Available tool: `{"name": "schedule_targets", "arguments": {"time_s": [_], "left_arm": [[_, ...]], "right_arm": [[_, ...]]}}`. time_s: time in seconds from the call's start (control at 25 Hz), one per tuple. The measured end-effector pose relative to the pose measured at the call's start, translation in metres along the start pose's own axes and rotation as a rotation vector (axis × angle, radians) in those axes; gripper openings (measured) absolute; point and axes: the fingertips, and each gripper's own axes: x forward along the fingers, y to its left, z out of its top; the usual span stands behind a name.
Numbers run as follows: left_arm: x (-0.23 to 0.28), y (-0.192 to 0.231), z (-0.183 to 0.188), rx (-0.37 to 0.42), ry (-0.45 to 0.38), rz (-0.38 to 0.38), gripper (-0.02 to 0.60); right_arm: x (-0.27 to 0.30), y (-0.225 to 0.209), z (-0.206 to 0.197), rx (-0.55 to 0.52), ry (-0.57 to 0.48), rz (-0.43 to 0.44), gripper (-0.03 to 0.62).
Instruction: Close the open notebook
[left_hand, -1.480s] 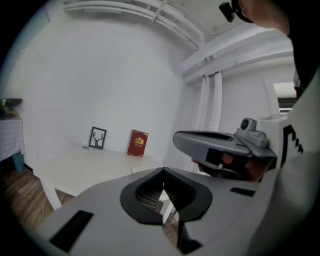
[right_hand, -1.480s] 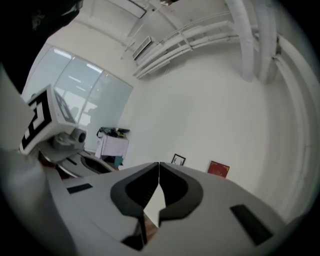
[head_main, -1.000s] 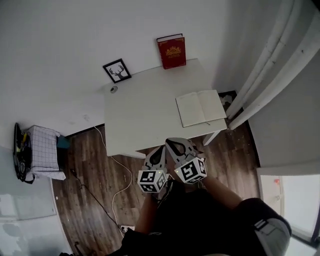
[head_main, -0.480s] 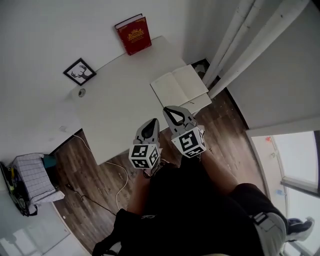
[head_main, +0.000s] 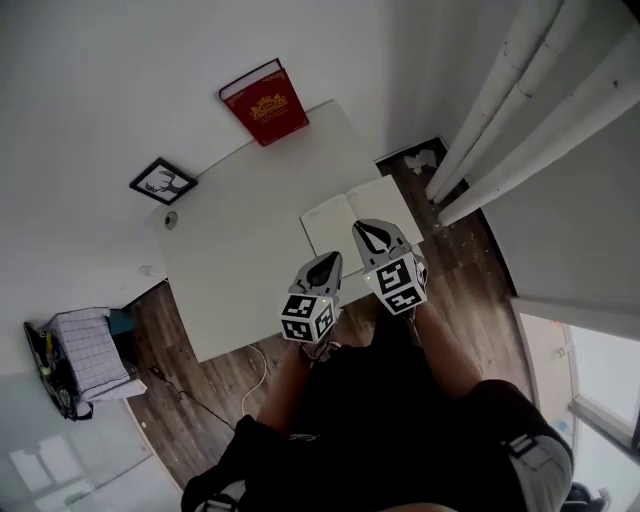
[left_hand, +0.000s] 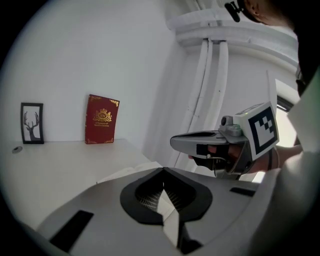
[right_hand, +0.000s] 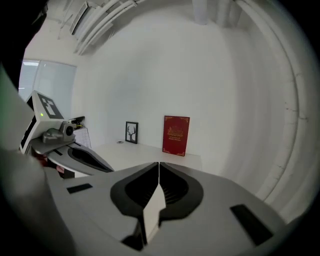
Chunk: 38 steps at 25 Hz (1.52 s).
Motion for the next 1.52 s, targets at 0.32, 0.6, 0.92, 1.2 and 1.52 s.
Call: {"name": "schedule_targets", "arguments": {"time_s": [0.32, 0.6, 0.92, 1.2, 1.52], "left_arm": [[0.088, -0.007, 0.001, -0.031, 0.104, 0.033, 0.003], [0.125, 0.006, -0.005, -0.047, 0.165, 0.061, 0.003], [0.159, 0.007, -0.004, -0.078, 0.203, 0.054, 0.003], [0.176, 0.001, -0.009, -0.066, 0.243, 0.015, 0.003], [0.187, 0.0, -0.014, -0.069, 0.268, 0.006, 0.003]], "right_arm": [[0.036, -0.099, -0.044, 0.094, 0.064, 0.031, 0.023], [0.065, -0.148, -0.085, 0.16, 0.179, 0.046, 0.023], [0.093, -0.171, -0.114, 0.207, 0.269, 0.091, 0.028], [0.119, -0.182, -0.142, 0.389, 0.282, 0.18, 0.141], [0.136, -0.188, -0.163, 0.694, 0.249, 0.317, 0.141]]}}
